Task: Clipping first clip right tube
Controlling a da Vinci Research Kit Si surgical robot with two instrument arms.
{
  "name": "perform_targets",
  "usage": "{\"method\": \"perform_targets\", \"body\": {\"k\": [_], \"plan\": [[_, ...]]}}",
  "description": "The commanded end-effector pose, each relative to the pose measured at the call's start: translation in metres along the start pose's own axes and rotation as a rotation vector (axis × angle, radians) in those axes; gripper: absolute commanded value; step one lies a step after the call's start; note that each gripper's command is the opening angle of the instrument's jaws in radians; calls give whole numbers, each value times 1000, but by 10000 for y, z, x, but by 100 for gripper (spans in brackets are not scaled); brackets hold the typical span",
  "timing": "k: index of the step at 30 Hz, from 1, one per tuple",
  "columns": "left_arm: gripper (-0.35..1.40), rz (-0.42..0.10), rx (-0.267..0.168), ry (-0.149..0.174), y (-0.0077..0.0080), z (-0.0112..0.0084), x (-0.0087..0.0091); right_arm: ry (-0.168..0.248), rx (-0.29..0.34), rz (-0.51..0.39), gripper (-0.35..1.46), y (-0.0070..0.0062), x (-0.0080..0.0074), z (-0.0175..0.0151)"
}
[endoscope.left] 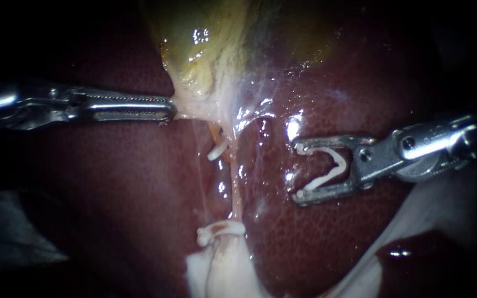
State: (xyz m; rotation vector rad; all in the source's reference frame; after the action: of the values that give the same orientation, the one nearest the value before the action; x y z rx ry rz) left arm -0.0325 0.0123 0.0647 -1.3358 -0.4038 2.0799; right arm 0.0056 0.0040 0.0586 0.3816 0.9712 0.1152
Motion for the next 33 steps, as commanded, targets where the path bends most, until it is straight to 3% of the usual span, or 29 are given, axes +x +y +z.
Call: {"method": "perform_targets", "body": {"k": [1, 7, 12, 17, 20, 27, 33], "plan": [[-35, -1, -1, 0, 0, -3, 2, 1, 0, 0, 50, 0, 0, 0], [-35, -15, -11, -6, 11, -36, 27, 0, 0, 0, 50, 0, 1, 1], [-35, -13, -3, 12, 22, -62, 43, 0, -1, 0, 50, 0, 1, 1], [-35, -13, -1, 12, 24, -62, 42, 5, 17, 1, 49, 0, 3, 7], [-35, -12, 0, 12, 24, -60, 42, 16, 78, 12, 49, 0, 4, 17], [-35, -12, 0, 12, 24, -60, 41, 85, 133, 163, 49, -7, 4, 61], [-35, -12, 1, 12, 25, -59, 41, 118, 178, 258, 46, -8, -1, 103]]}}
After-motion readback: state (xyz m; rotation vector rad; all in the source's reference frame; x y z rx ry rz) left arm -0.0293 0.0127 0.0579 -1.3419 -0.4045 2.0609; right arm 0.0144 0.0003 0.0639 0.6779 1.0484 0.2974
